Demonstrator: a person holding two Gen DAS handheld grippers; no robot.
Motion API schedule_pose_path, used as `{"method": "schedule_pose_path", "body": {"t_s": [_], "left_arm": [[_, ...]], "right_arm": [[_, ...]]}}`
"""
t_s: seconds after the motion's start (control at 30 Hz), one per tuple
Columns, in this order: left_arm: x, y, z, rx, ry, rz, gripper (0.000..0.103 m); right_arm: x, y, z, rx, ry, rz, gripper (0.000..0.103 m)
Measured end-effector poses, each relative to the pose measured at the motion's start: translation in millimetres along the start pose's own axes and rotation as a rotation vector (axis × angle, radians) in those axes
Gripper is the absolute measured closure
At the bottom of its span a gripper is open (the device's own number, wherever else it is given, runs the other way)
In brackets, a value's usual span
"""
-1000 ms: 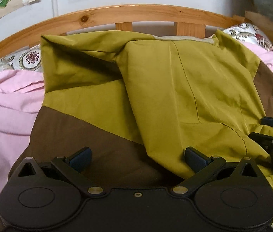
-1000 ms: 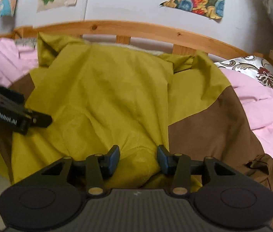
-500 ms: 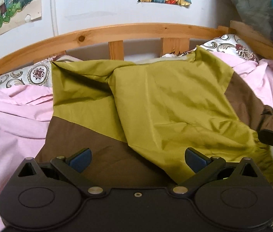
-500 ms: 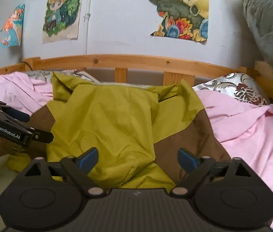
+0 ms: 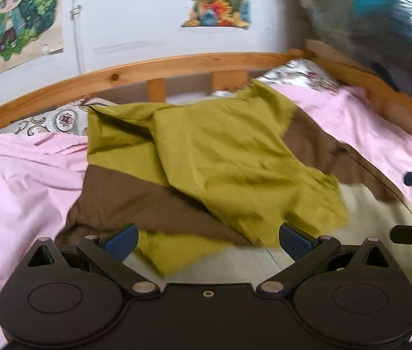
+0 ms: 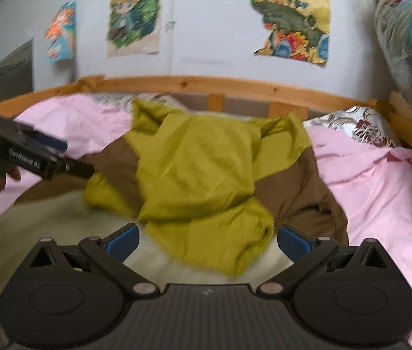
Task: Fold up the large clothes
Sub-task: 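Grasp the khaki hem with the right gripper and lift it, then grasp the khaki hem with the left gripper while the right gripper holds it up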
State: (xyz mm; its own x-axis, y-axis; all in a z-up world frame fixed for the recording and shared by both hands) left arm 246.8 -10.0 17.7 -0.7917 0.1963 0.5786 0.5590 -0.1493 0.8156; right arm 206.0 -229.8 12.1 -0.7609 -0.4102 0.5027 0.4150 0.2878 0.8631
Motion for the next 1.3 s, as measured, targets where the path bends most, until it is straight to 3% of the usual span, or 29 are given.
{"method": "schedule_pose_path", "body": {"t_s": [0.2, 0.37, 0.53, 0.73, 0.8, 0.83, 0.9, 0.93, 0.97, 1.13, 1.3], "left_arm": [[41, -46, -37, -0.089, -0.096, 0.016, 0.001], [54, -89, -67, -0.143, -0.209, 0.078, 0.001], [53, -120, -84, -0.228, -0.244, 0.130, 0.001], [53, -136, -90, -0.249, -0.269, 0.165, 0.001], [50, -141, -91, -0.252, -0.268, 0.186, 0.001], [49, -143, -91, -0.255, -0.264, 0.194, 0.001], [46, -147, -92, -0.264, -0.250, 0.206, 0.001], [45, -148, -92, -0.271, -0.242, 0.208, 0.001], [44, -149, -92, -0.276, -0.237, 0.207, 0.001], [40, -147, -90, -0.283, -0.210, 0.207, 0.001], [37, -140, -86, -0.287, -0.148, 0.186, 0.001]], "right_arm": [[40, -43, 42, 0.188, 0.054, 0.111, 0.000], [45, -87, 62, 0.385, -0.051, 0.237, 0.000], [35, -106, 54, 0.380, -0.134, 0.277, 0.000], [27, -110, 42, 0.337, -0.192, 0.248, 0.007], [25, -113, 43, 0.347, -0.186, 0.245, 0.013], [26, -112, 43, 0.346, -0.181, 0.238, 0.022], [29, -108, 41, 0.329, -0.182, 0.220, 0.045], [31, -105, 38, 0.313, -0.188, 0.206, 0.066], [35, -100, 34, 0.287, -0.198, 0.186, 0.080], [61, -68, 6, 0.079, -0.231, 0.014, 0.098], [75, -43, -19, -0.061, -0.248, -0.137, 0.099]]}}
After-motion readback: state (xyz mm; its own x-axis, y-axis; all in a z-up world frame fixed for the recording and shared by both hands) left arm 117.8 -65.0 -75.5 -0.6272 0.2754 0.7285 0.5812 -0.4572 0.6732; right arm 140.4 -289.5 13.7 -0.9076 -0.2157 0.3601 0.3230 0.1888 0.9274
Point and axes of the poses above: each gripper's, at about its wrist camera, not at the fingertips, and x roughly against the way its jaws point, z to its left, y to its top, the point moved 8 cm from there along -x, roughly the way its jaws point, and after that the axes turned 5 degrees about -y, right-handed, at the moved point
